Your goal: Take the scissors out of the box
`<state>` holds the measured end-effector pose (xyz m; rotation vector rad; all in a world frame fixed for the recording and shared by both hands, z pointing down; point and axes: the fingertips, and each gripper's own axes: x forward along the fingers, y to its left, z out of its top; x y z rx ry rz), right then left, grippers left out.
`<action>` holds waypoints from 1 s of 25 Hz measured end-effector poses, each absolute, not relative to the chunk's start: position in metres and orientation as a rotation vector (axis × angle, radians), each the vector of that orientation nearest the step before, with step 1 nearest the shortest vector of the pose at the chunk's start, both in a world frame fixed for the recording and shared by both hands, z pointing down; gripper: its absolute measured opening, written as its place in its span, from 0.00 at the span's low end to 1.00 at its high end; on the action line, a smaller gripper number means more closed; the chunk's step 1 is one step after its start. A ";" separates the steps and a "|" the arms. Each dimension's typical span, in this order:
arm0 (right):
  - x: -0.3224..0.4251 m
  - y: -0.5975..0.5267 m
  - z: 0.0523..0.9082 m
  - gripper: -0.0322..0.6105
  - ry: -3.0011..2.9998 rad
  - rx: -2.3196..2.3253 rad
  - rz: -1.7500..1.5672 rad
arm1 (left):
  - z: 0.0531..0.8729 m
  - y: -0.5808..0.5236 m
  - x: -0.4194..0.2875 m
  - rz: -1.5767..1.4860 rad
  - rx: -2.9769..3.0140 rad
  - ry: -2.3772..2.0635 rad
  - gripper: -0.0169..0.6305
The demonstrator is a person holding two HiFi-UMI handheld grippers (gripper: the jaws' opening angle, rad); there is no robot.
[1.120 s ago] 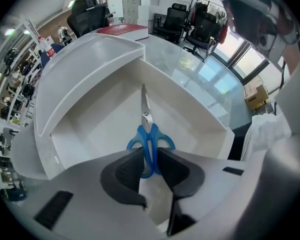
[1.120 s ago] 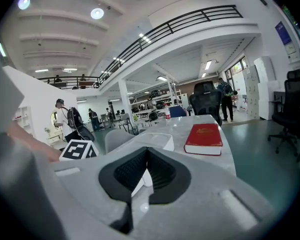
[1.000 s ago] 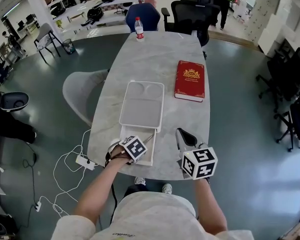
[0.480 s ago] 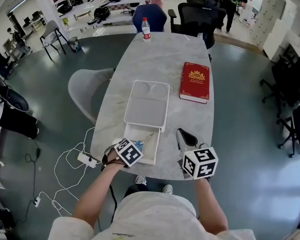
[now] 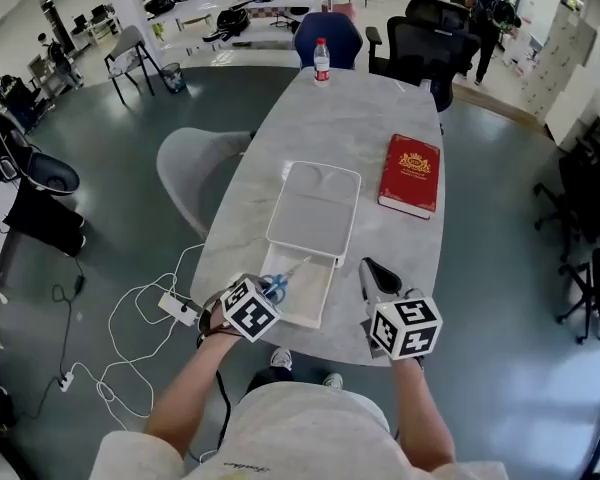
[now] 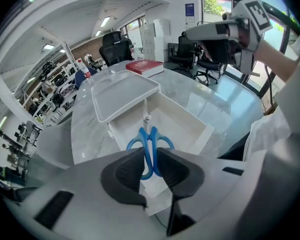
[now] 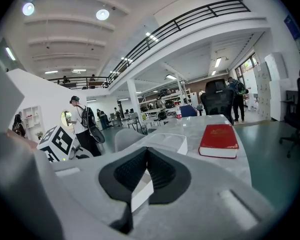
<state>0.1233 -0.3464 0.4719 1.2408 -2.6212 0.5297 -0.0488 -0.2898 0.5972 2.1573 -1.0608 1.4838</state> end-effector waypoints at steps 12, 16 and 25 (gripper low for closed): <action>0.120 -0.352 0.459 0.06 -2.647 1.243 0.502 | 0.527 -0.315 -0.067 1.275 2.238 -1.343 0.15; 0.125 -0.355 0.452 0.06 -2.648 1.273 0.484 | 0.500 -0.329 -0.070 1.194 2.287 -1.435 0.15; 0.135 -0.358 0.432 0.06 -2.657 1.347 0.433 | 0.442 -0.354 -0.070 0.819 2.394 -1.639 0.15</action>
